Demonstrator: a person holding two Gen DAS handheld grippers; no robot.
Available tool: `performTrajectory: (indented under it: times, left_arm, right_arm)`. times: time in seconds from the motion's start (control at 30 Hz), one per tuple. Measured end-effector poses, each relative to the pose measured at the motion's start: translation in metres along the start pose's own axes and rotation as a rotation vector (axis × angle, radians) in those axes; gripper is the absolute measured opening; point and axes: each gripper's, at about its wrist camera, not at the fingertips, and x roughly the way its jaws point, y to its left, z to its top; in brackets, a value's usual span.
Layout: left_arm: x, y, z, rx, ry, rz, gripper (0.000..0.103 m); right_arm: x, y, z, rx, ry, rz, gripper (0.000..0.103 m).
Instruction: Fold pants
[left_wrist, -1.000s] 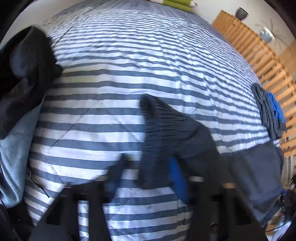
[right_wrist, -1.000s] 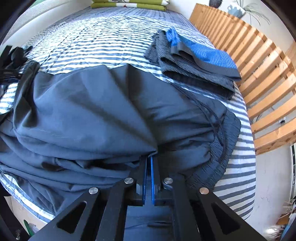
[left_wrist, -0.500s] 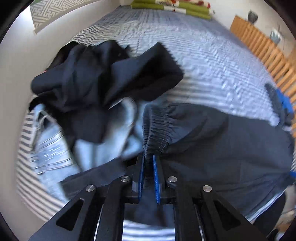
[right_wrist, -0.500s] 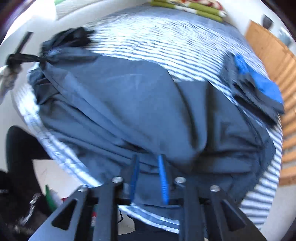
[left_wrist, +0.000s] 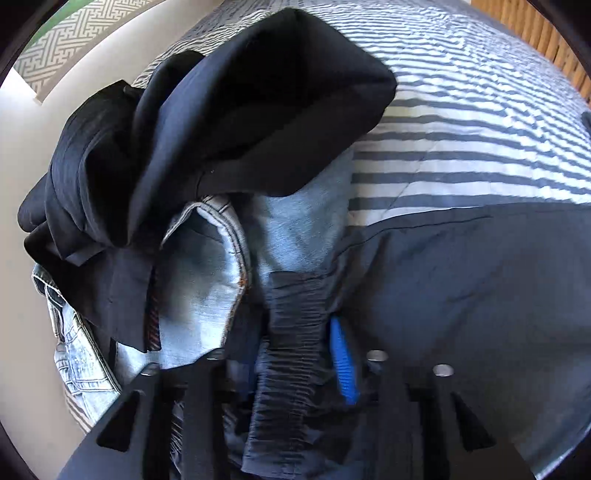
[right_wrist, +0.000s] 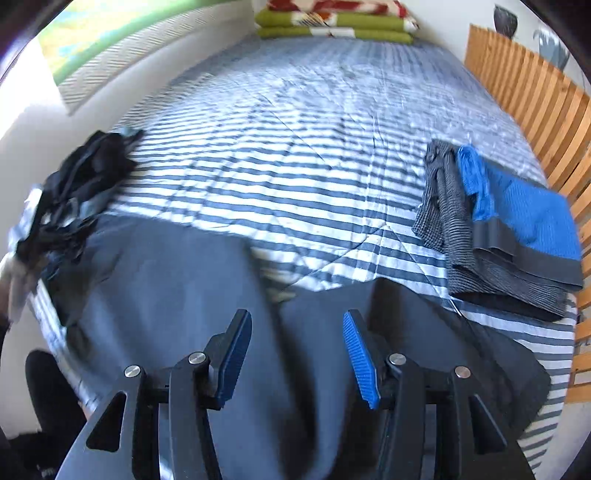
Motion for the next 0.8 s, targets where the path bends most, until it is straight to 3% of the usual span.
performTrajectory:
  times: [0.07, 0.17, 0.3, 0.33, 0.37, 0.4, 0.6, 0.7, 0.8]
  left_arm:
    - [-0.007, 0.007, -0.003, -0.025, -0.021, -0.026, 0.029]
    - [-0.031, 0.021, -0.011, -0.047, -0.071, -0.040, 0.028]
    - [-0.075, 0.048, -0.026, -0.081, -0.159, -0.036, 0.028]
    - [-0.084, 0.055, -0.030, -0.096, -0.177, -0.040, 0.028]
    - [-0.091, 0.062, -0.033, -0.111, -0.192, -0.044, 0.028]
    - [-0.098, 0.069, -0.036, -0.127, -0.209, -0.048, 0.028]
    - [-0.148, 0.095, -0.054, -0.155, -0.326, -0.008, 0.028]
    - [-0.177, 0.118, -0.053, -0.184, -0.378, 0.026, 0.028]
    - [-0.189, 0.135, -0.040, -0.214, -0.402, -0.013, 0.028]
  right_arm:
    - [0.028, -0.003, 0.013, -0.007, 0.036, -0.024, 0.048]
    - [0.062, -0.007, 0.015, -0.078, 0.104, -0.126, 0.048]
    - [0.070, -0.019, 0.004, -0.057, 0.163, -0.098, 0.047]
    - [0.068, -0.019, -0.002, -0.065, 0.174, -0.091, 0.035]
    - [0.066, -0.016, -0.007, -0.081, 0.179, -0.090, 0.009]
    - [0.061, -0.014, -0.011, -0.092, 0.171, -0.095, 0.005]
    - [-0.005, -0.015, -0.001, -0.037, -0.031, -0.133, 0.005]
    - [-0.036, -0.019, 0.022, 0.036, -0.156, -0.155, 0.005]
    - [-0.044, -0.028, 0.054, 0.130, -0.252, -0.125, 0.005]
